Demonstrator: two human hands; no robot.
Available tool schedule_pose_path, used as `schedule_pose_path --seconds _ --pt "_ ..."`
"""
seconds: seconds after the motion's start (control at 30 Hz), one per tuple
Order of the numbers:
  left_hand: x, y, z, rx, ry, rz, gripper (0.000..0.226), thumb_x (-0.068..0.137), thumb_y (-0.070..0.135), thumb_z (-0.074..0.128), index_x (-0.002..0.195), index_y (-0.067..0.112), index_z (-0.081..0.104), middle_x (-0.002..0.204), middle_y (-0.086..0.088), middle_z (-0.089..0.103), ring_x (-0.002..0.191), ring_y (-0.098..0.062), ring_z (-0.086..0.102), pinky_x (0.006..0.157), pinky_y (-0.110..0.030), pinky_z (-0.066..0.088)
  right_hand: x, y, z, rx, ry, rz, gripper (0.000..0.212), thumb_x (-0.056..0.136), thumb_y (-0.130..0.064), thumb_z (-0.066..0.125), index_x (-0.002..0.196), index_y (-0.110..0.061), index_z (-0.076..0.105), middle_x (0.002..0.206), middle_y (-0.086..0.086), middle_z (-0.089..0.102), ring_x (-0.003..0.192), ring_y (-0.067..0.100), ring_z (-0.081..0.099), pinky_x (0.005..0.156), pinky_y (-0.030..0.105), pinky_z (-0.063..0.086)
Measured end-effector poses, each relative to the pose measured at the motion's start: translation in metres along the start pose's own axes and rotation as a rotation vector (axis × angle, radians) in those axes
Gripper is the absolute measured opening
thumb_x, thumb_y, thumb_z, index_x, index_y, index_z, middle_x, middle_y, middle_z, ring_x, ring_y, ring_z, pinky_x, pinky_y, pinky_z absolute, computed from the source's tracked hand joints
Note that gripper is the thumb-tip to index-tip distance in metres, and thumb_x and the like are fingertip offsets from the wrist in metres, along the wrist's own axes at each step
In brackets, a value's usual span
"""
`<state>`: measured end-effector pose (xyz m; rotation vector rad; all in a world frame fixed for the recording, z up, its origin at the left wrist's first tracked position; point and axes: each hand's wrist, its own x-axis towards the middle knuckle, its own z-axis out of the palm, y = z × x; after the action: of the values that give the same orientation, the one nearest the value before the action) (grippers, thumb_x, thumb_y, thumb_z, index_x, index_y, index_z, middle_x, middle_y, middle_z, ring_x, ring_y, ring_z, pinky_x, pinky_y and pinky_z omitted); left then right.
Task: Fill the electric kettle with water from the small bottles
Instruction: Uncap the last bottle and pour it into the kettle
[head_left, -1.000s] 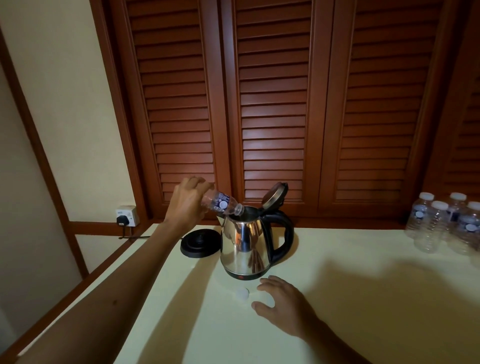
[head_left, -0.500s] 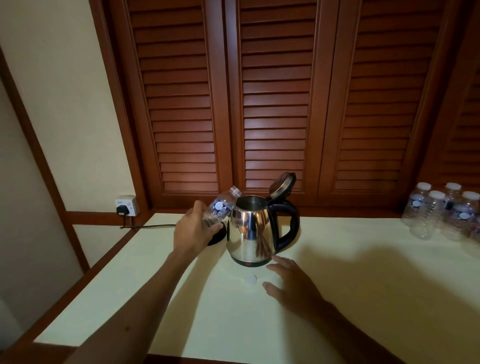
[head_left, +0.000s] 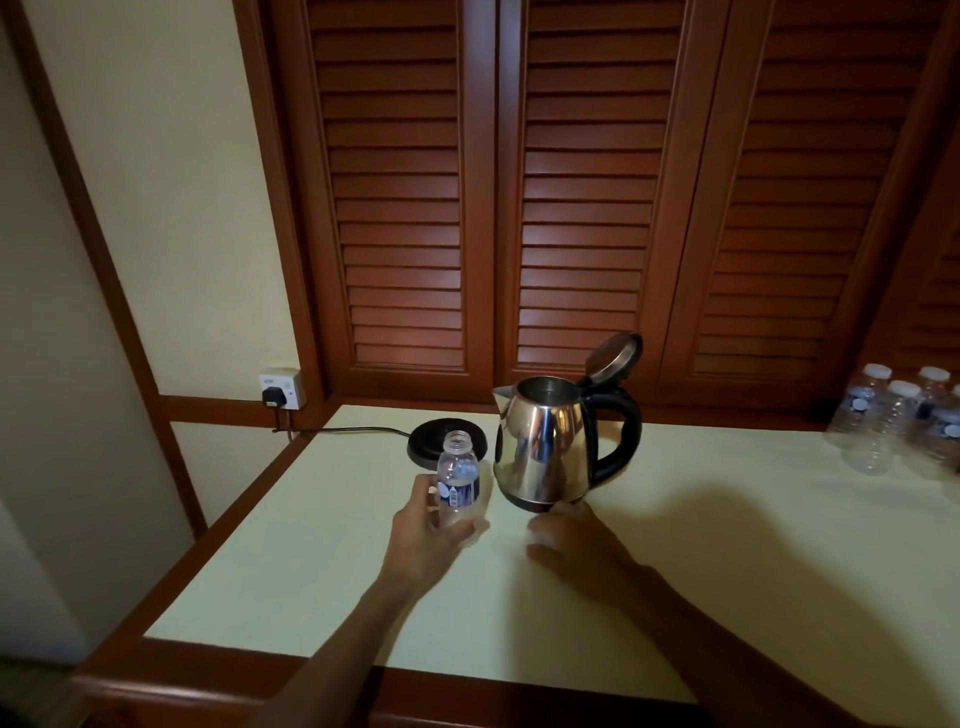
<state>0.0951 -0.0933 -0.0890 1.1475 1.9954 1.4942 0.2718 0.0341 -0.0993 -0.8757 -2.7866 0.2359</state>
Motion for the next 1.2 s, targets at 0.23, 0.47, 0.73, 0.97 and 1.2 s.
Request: schedule_pose_path --seconds 0.23,0.47,0.73,0.97,1.2 --pt "-0.001 -0.019 -0.006 -0.205 -0.025 0.011 0.047 0.073 0.02 0.087 0.103 0.036 0.055 0.096 0.003 0.071 0.09 -0.015 0.07 0.072 -0.028 0.061 0.008 -0.034 -0.032 0.402 0.144 0.027 0.018 0.093 -0.022 0.049 0.081 -0.015 0.061 0.079 -0.001 0.058 0.067 0.001 0.051 0.064 0.024 0.044" --pt "0.008 -0.032 -0.006 -0.29 -0.07 0.023 0.044 0.072 0.014 0.087 0.106 0.027 0.063 0.095 -0.004 0.075 0.092 -0.024 0.071 0.078 -0.034 0.06 0.035 -0.083 -0.1 0.458 0.382 -0.071 0.03 0.092 -0.015 0.058 0.122 -0.015 0.062 0.116 -0.002 0.06 0.102 0.007 0.054 0.081 0.013 0.04" --pt "0.013 -0.035 -0.008 -0.346 -0.111 -0.007 0.047 0.069 0.001 0.085 0.109 0.016 0.066 0.096 -0.008 0.077 0.092 -0.026 0.073 0.081 -0.032 0.059 0.061 -0.098 -0.117 0.179 0.07 -0.325 0.028 0.09 -0.004 0.057 0.117 -0.006 0.065 0.125 0.005 0.063 0.116 0.009 0.054 0.096 0.014 0.038" --pt "0.015 -0.04 -0.008 -0.235 -0.107 0.056 0.039 0.068 0.023 0.086 0.102 0.03 0.067 0.086 0.0 0.075 0.082 -0.02 0.07 0.077 -0.04 0.057 0.071 -0.101 -0.119 -0.008 -0.031 -0.308 0.018 0.092 -0.019 0.054 0.091 -0.007 0.068 0.094 0.011 0.066 0.088 0.024 0.061 0.082 0.045 0.05" --pt "0.018 -0.041 -0.007 -0.159 -0.117 0.075 0.041 0.065 0.039 0.083 0.101 0.036 0.064 0.088 0.005 0.073 0.084 -0.02 0.069 0.081 -0.047 0.059 0.074 -0.121 -0.114 -0.312 0.049 -0.21 0.039 0.096 -0.041 0.044 0.085 -0.008 0.061 0.082 0.008 0.06 0.073 0.021 0.056 0.067 0.035 0.046"
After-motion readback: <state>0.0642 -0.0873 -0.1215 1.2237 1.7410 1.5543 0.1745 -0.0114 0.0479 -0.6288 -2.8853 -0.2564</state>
